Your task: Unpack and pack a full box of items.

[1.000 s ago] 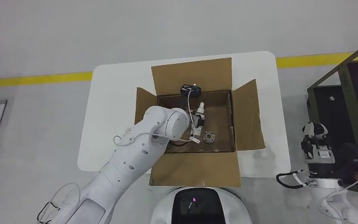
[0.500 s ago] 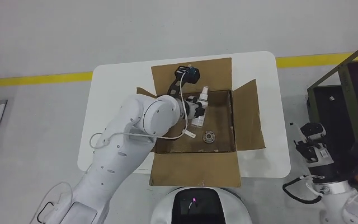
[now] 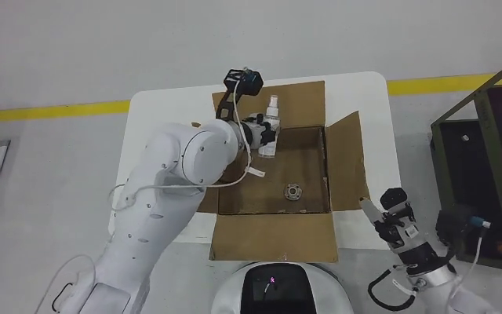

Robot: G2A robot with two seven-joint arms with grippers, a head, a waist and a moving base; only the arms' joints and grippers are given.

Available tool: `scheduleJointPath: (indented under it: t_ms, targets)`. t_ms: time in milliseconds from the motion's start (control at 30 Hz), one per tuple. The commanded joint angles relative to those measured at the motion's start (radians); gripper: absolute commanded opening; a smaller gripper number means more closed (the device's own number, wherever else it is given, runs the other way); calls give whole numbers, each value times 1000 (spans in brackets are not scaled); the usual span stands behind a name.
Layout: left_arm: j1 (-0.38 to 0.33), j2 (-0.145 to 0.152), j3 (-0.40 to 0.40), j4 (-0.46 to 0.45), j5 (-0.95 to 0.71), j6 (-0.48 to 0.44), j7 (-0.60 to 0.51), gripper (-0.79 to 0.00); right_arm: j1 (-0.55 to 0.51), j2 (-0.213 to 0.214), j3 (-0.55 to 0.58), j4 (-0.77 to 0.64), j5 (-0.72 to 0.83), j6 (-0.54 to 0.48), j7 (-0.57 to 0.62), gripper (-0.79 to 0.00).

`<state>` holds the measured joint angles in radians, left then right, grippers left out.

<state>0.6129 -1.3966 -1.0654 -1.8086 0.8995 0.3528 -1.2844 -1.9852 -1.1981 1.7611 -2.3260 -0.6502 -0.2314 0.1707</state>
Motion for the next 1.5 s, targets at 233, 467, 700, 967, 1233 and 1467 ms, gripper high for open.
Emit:
scheduleJointPath:
  t_ms: [233,467,700,967,1233,1467]
  targets:
    - [19,11,-55,-39,44,30,-9,-785,23,-9,-79,43,-84,90,-70,-785]
    - [20,14,-62,-43,55,27,-5,-785,41,-16,-93,55,-55,122,-113,-785]
    - [12,18,-86,-49,91,40,-6,-785,61,-29,-84,68,16,218,-233,-785]
    - [5,25,-108,-64,144,33,-37,-785,89,-35,-43,94,4,242,-282,-785]
    - [21,35,-131,-91,236,41,-90,-785,105,-35,24,139,-38,188,-308,-785]
    - [23,30,-109,-87,227,72,-110,-785,130,-36,66,188,-16,153,-311,-785]
